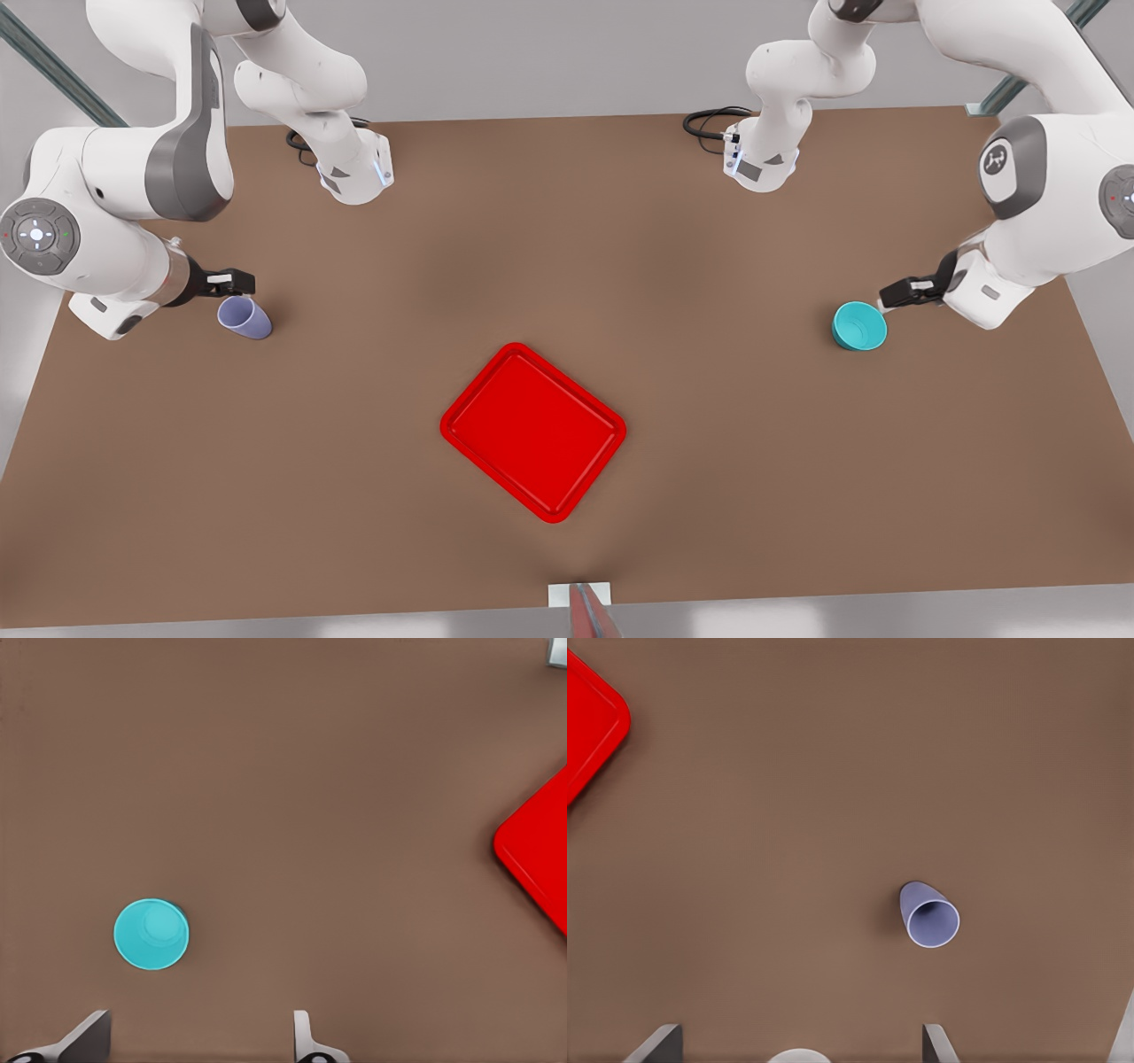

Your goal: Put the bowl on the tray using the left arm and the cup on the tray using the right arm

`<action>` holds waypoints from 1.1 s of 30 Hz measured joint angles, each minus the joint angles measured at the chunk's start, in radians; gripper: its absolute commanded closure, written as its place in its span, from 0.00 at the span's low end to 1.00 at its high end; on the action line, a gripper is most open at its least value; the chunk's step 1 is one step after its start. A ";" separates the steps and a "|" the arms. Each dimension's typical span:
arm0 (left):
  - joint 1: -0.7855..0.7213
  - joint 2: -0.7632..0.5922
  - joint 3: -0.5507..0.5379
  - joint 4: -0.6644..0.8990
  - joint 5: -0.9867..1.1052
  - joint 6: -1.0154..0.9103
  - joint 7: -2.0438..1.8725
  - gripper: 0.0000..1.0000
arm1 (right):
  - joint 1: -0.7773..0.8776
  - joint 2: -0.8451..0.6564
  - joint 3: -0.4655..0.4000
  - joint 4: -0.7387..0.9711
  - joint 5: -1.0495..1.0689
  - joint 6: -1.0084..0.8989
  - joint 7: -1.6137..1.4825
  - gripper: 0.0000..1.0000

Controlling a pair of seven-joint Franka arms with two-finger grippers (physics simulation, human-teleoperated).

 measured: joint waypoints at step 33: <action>0.067 0.257 0.336 -0.772 -0.329 0.799 0.791 0.28 | 0.000 0.013 0.001 -0.004 0.002 -0.017 -0.005 0.00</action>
